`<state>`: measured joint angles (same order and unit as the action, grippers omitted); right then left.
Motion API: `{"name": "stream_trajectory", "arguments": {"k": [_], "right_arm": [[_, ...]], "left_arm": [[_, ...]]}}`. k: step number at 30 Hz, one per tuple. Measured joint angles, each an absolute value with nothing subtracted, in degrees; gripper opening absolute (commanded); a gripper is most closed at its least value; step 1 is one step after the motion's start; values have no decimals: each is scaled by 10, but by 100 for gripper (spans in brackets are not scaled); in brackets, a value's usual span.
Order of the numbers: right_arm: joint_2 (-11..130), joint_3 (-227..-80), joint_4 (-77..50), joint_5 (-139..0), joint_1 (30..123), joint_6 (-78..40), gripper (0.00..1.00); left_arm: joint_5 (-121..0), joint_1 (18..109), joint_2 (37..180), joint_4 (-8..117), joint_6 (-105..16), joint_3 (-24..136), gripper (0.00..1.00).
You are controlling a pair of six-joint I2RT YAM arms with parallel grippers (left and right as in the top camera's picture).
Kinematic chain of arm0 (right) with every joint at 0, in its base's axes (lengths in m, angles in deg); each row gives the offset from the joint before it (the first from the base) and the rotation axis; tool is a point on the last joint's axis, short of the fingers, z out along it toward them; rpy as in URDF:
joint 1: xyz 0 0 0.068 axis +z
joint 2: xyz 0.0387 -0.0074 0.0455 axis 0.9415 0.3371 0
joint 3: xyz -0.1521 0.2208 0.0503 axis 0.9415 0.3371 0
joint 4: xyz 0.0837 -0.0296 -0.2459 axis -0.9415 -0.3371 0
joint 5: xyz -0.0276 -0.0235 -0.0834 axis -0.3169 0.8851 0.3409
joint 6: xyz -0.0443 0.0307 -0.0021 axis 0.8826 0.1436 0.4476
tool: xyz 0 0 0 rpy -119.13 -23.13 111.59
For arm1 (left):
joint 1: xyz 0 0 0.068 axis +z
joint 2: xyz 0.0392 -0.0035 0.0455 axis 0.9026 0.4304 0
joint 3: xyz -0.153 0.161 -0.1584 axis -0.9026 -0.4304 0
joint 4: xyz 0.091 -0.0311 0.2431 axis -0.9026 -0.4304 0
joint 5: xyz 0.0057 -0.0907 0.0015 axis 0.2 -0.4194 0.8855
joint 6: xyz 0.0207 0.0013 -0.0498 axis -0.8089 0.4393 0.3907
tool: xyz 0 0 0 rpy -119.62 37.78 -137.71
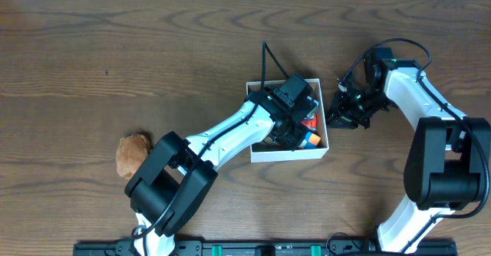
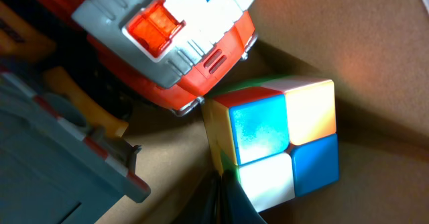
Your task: Pack container
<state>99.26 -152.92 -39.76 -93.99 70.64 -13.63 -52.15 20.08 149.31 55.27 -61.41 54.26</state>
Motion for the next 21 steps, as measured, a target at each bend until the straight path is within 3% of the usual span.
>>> {"name": "stream_trajectory", "arguments": {"k": [21], "right_arm": [[993, -1529, -396, -941, 706, -136, 16]], "left_arm": [[-555, 191, 1493, 554, -657, 542, 6]]}}
